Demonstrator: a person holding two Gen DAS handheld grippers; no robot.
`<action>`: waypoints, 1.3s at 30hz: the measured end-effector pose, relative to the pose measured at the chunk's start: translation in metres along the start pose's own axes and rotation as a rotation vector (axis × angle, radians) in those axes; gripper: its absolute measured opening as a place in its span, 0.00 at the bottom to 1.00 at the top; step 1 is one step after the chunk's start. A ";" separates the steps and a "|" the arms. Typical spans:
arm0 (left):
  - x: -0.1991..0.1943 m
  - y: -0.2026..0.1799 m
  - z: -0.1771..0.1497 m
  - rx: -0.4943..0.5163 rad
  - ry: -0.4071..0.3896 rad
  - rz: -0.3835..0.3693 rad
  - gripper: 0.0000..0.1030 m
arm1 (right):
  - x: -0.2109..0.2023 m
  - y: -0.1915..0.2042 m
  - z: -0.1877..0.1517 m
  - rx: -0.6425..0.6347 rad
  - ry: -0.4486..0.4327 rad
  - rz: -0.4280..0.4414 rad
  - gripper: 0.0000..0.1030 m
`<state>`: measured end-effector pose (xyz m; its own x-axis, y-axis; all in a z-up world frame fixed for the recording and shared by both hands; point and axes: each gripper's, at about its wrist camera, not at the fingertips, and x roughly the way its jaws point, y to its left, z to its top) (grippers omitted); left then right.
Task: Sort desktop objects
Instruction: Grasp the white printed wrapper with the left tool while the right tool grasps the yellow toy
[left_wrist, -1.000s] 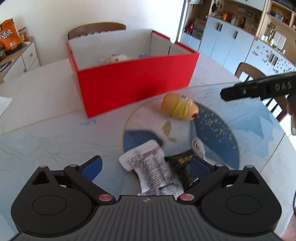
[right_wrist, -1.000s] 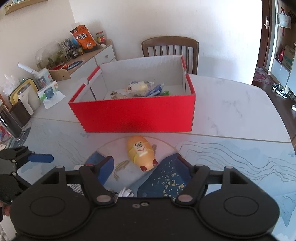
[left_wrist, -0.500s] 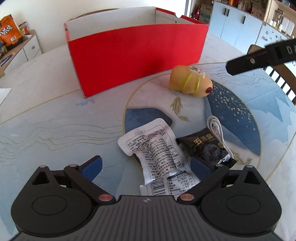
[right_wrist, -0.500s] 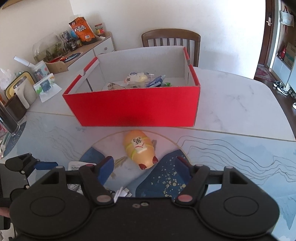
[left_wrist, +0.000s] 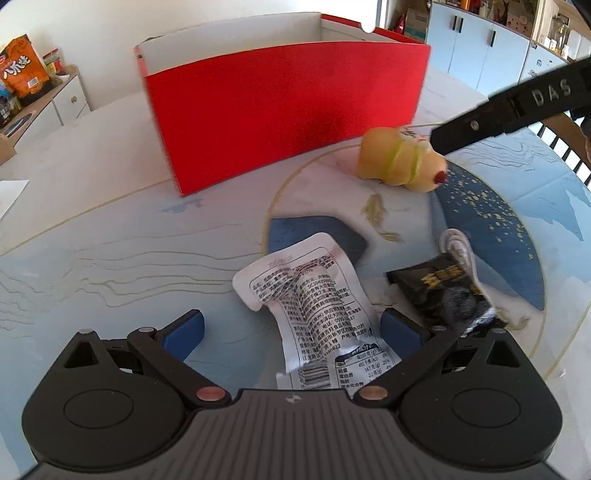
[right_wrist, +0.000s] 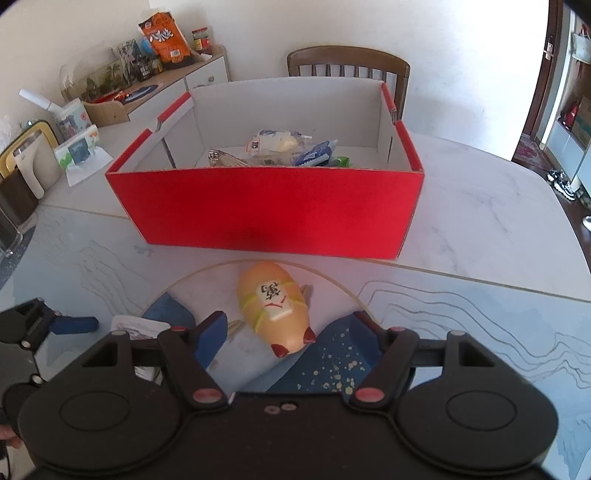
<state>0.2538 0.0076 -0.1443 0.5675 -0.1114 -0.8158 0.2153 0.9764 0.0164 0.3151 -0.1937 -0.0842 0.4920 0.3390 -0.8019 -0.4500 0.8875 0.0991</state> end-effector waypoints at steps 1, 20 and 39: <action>0.000 0.005 -0.005 -0.003 -0.003 0.003 0.99 | 0.002 0.000 0.001 -0.005 0.004 -0.001 0.70; -0.001 0.005 -0.021 -0.022 -0.045 0.018 0.88 | 0.040 0.008 0.000 -0.057 0.074 -0.016 0.62; -0.006 0.013 -0.018 -0.015 -0.062 0.006 0.56 | 0.035 0.014 -0.004 -0.062 0.064 -0.009 0.38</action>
<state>0.2384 0.0240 -0.1499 0.6170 -0.1160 -0.7784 0.1996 0.9798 0.0122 0.3227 -0.1703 -0.1132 0.4485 0.3085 -0.8389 -0.4920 0.8688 0.0565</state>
